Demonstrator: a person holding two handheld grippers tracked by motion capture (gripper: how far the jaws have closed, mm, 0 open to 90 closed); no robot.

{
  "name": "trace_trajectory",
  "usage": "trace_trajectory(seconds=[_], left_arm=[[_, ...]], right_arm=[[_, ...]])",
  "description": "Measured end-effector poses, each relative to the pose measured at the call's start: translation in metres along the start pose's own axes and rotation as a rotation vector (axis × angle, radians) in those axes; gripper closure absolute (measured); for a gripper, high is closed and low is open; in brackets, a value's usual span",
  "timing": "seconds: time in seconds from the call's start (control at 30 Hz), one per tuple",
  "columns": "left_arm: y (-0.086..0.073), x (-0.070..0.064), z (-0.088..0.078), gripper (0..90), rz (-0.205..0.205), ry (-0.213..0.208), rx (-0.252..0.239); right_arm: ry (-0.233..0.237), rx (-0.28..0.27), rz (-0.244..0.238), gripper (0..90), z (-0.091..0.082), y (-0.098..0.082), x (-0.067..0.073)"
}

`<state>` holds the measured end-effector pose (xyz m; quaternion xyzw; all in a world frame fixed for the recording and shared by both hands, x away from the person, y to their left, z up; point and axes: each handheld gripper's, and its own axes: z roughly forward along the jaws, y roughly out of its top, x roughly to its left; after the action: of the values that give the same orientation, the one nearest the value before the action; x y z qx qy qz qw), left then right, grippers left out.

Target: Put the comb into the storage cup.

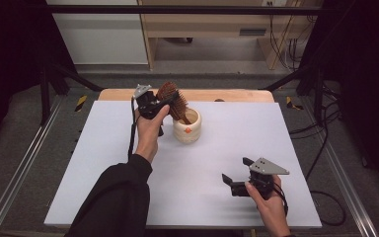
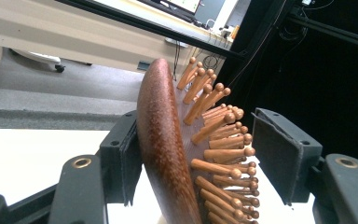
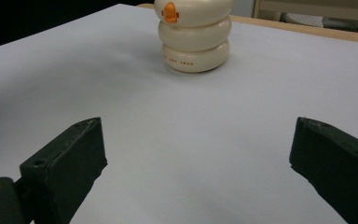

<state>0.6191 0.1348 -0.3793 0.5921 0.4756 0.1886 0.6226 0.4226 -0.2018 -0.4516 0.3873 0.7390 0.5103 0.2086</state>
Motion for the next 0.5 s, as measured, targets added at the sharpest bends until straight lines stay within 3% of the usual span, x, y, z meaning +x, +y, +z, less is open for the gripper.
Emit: trace_trajectory(seconds=[0.5], left_arm=[[-0.0006,0.0014,0.0004,32.0,-0.012,0.001,-0.001]], right_arm=[[-0.003,0.004,-0.005,4.0,0.0006,0.0000,0.0008]])
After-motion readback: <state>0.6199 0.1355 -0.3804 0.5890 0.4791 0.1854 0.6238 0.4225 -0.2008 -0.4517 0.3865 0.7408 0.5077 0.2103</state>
